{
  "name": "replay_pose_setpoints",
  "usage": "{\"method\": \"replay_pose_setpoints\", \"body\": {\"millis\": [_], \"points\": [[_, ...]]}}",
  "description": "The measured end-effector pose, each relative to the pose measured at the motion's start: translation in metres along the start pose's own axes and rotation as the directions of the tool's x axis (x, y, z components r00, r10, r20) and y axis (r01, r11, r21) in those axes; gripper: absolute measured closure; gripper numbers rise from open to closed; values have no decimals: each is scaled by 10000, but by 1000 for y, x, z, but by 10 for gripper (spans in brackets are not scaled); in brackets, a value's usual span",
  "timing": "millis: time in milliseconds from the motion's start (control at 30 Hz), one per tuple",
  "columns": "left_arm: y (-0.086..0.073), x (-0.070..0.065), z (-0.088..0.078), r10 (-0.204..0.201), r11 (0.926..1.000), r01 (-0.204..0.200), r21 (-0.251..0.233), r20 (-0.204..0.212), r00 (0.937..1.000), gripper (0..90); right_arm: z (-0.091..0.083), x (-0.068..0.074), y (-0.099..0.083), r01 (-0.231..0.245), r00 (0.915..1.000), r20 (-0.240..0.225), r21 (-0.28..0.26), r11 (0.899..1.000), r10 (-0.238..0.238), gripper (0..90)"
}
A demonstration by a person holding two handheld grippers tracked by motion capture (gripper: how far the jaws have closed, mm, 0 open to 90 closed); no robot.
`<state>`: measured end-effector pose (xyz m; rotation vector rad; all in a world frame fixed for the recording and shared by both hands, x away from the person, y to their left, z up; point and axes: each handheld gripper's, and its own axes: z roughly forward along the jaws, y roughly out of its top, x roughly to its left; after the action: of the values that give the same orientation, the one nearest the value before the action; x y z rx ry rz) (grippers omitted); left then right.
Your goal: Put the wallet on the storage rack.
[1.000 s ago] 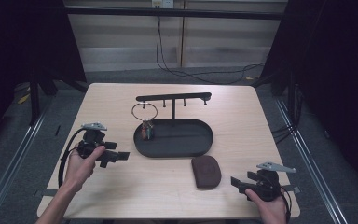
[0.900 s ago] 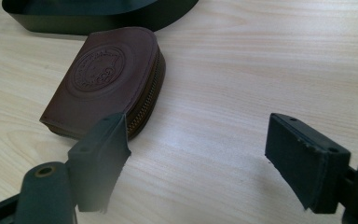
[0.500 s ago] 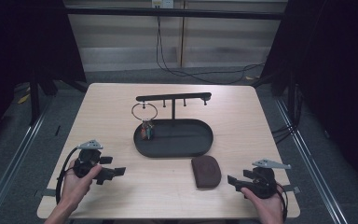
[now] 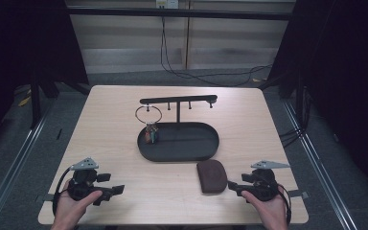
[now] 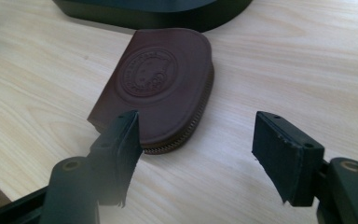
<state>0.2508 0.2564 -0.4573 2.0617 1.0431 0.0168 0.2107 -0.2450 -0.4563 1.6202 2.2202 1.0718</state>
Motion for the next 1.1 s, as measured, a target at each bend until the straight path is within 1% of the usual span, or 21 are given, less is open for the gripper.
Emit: {"method": "replay_pose_setpoints", "body": {"millis": [100, 167, 200, 233, 267, 300, 333, 400, 433, 467, 533, 600, 667, 733, 767, 800, 833, 900, 933, 1000, 1100], "points": [[-4, -1, 0, 74, 10000, -74, -18, 138, 9999, 214, 3, 6, 10, 201, 9997, -122, 462, 9987, -196, 326], [-6, -4, 1, 90, 10000, -91, 19, 361, 9993, 206, 5, 8, 17, 124, 9997, -220, 580, 9982, -112, 339], [-7, -5, 2, 47, 10000, -49, 47, 495, 9988, 182, 6, 8, 23, 105, 9996, -251, 654, 9978, -89, 340], [-9, -8, 2, 47, 9999, -55, 119, 625, 9980, 167, 7, 8, 25, 91, 9999, -144, 700, 9975, -81, 342], [-9, -10, 2, 214, 9996, -227, 191, 687, 9974, 168, 8, 9, 30, 47, 10000, -73, 845, 9964, -41, 343], [-10, -11, 2, 265, 9994, -279, 183, 727, 9970, 168, 10, 9, 33, 27, 10000, -36, 992, 9951, -23, 343], [-10, -12, 2, 291, 9993, -306, 192, 735, 9969, 169, 11, 10, 36, -24, 10000, 25, 1211, 9926, 21, 339], [-12, -14, 1, 392, 9990, -409, 201, 814, 9959, 172, 14, 11, 41, -4, 9999, 108, 1427, 9898, -12, 327], [-12, -14, 1, 490, 9985, -509, 205, 828, 9954, 172, 14, 11, 45, -5, 9996, 263, 1544, 9880, -36, 306], [-13, -14, 1, 544, 9981, -564, 241, 794, 9954, 172, 15, 12, 48, -50, 9992, 387, 1564, 9877, -11, 267], [-14, -13, 2, 563, 9977, -590, 345, 758, 9955, 172, 16, 12, 54, -38, 9984, 555, 1616, 9868, -53, 247], [-16, -11, 2, 474, 9979, -506, 409, 763, 9960, 177, 18, 13, 58, -35, 9989, 473, 1815, 9834, -52, 237], [-16, -11, 3, 486, 9975, -524, 481, 763, 9959, 177, 21, 14, 62, -13, 9991, 417, 1951, 9808, -70, 254], [-16, -12, 4, 486, 9975, -518, 477, 669, 9966, 180, 25, 13, 65, -94, 9994, 336, 2309, 9729, 16, 273], [-16, -12, 4, 519, 9970, -554, 537, 645, 9966, 185, 27, 12, 66, -285, 9990, 395, 2581, 9657, 189, 282], [-16, -13, 5, 523, 9963, -570, 638, 728, 9960, 185, 30, 10, 67, -364, 9992, 244, 2707, 9620, 310, 299], [-16, -15, 5, 581, 9957, -631, 684, 734, 9956, 185, 32, 8, 68, -460, 9989, 257, 2891, 9562, 403, 319], [-16, -16, 6, 702, 9940, -763, 785, 776, 9945, 185, 37, 3, 70, -711, 9975, 278, 3258, 9428, 656, 321], [-16, -16, 7, 705, 9939, -767, 793, 776, 9945, 185, 39, 2, 71, -769, 9970, 253, 3346, 9392, 726, 325], [-16, -17, 7, 702, 9938, -767, 807, 805, 9943, 185, 44, 0, 71, -863, 9962, 240, 3646, 9272, 833, 341], [-16, -18, 8, 694, 9937, -763, 823, 835, 9941, 185, 49, 1, 73, -865, 9962, 232, 3970, 9137, 842, 379]]}}
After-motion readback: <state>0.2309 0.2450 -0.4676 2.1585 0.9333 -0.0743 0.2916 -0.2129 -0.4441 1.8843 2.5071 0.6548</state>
